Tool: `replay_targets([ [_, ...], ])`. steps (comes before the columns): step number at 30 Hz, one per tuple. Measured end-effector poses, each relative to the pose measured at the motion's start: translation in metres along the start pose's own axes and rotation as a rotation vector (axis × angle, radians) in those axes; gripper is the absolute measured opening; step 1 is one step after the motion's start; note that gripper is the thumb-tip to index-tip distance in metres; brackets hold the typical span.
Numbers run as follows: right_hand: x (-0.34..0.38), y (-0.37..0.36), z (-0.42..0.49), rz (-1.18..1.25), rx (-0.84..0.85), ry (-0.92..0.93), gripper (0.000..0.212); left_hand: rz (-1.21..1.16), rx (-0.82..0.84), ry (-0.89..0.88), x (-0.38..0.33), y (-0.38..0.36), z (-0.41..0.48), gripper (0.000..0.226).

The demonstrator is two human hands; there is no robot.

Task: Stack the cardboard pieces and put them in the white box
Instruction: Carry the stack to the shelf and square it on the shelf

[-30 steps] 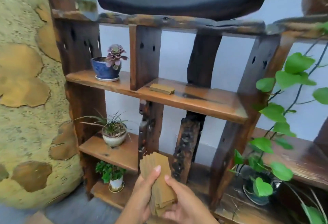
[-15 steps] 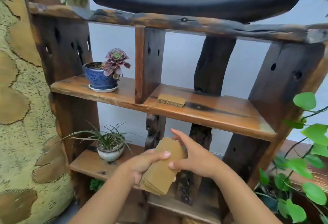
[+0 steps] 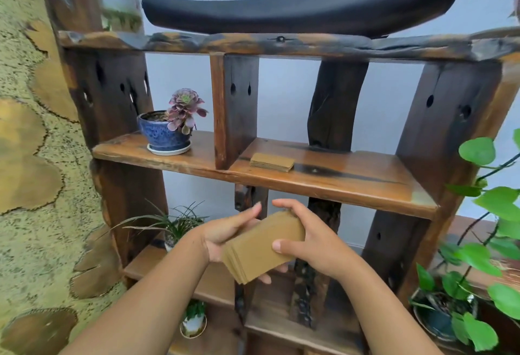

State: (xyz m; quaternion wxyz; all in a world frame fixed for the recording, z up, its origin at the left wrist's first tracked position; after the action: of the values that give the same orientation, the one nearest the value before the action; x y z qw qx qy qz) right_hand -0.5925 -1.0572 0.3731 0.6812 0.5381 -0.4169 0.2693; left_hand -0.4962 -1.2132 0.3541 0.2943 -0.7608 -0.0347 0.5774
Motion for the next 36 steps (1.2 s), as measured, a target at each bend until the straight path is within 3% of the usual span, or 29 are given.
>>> replay_targets([
  [4, -0.004, 0.000, 0.016, 0.122, -0.181, -0.050, 0.057, -0.126, -0.262, -0.222, -0.025, 0.030, -0.011, 0.086],
  [6, -0.009, -0.003, 0.032, 0.221, -0.331, -0.071, 0.050, -0.081, -0.438, -0.312, -0.030, 0.039, -0.010, 0.071],
  [8, -0.011, -0.003, 0.047, 0.327, -0.431, -0.097, 0.043, 0.039, -0.612, -0.412, -0.035, 0.038, -0.006, 0.056],
  [11, -0.006, 0.003, 0.075, 0.381, -0.507, -0.167, 0.042, 0.411, -0.765, -0.502, -0.048, 0.041, -0.001, 0.046],
  [14, 0.005, 0.019, 0.096, 0.336, -0.571, -0.215, 0.065, 0.621, -0.840, -0.554, -0.076, 0.047, 0.012, 0.039],
  [16, 0.013, 0.034, 0.110, 0.247, -0.594, -0.268, 0.074, 0.608, -0.853, -0.495, -0.100, 0.052, 0.022, 0.039],
  [19, 0.023, 0.064, 0.130, 0.277, -0.607, -0.328, 0.066, 0.486, -0.775, -0.388, -0.135, 0.062, 0.039, 0.048],
  [23, 0.038, 0.097, 0.151, 0.213, -0.700, -0.346, 0.059, 0.274, -0.751, -0.434, -0.171, 0.077, 0.062, 0.050],
  [30, 0.026, 0.112, 0.188, 0.397, -0.715, -0.362, 0.007, 0.306, -0.834, -0.396, -0.184, 0.102, 0.090, 0.042],
  [35, 0.014, 0.108, 0.203, 0.427, -0.742, -0.414, 0.009, 0.296, -0.795, -0.255, -0.190, 0.117, 0.095, 0.040],
  [36, 0.010, 0.106, 0.207, 0.426, -0.738, -0.423, 0.017, 0.290, -0.798, -0.238, -0.190, 0.120, 0.094, 0.040],
])
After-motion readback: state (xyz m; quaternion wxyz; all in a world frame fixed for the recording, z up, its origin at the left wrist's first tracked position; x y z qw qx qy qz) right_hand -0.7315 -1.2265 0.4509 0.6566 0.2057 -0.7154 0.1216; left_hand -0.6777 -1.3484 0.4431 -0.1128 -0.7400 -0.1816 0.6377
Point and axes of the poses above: each hand's wrist, its own z-axis towards the middle knuckle, its own y-axis out of the back of the hand, x = y × z, the point moved 3 cm from there along z, towards the middle knuckle, and after that the axes turned 11 degrees about x, right-handed, at the moved point
